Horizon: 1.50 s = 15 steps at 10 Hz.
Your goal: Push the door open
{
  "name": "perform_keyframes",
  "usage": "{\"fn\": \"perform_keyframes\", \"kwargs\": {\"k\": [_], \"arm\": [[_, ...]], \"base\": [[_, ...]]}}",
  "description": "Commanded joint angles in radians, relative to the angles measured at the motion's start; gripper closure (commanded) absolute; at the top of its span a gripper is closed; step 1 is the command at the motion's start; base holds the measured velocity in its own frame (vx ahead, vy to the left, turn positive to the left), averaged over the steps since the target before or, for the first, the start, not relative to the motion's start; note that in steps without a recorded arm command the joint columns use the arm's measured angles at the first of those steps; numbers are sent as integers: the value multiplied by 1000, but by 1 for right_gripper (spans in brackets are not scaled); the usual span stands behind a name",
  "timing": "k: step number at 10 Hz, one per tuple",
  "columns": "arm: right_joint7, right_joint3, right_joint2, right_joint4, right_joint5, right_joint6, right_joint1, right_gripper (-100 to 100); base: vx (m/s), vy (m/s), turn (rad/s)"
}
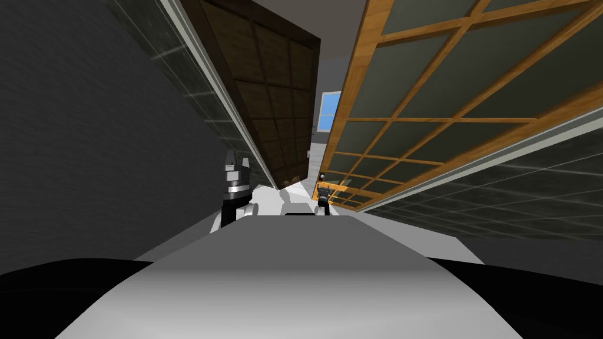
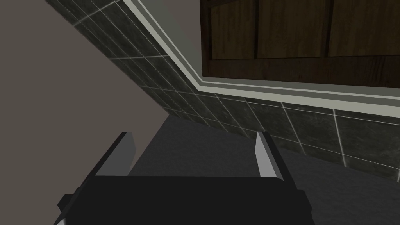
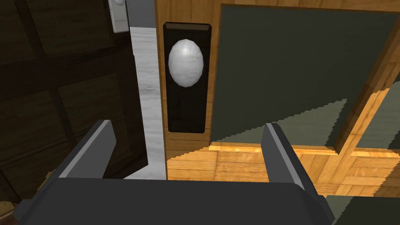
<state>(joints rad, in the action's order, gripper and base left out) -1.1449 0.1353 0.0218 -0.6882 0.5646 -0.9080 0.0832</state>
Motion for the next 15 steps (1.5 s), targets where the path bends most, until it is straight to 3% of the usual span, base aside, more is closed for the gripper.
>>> {"fn": "perform_keyframes", "kwargs": {"k": [1, 4, 6, 8, 9, 10, 15], "arm": [[-2, -1, -29, -11, 1, 3, -8, -100], [-10, -5, -50, -5, 5, 1, -8, -100], [-15, -7, -41, -2, 8, -1, -8, -100], [-20, -9, -10, 1, 10, -3, -8, -100], [-14, -9, -20, -8, 9, 1, -12, -100], [-14, -9, -20, -8, 9, 1, -12, 100], [-14, -9, -20, -8, 9, 1, -12, 100]], "base": [[161, -19, 35], [195, -37, 25], [191, -58, 26], [200, -55, 22], [86, -17, -3], [-21, 6, 4], [-12, 5, 5]]}}
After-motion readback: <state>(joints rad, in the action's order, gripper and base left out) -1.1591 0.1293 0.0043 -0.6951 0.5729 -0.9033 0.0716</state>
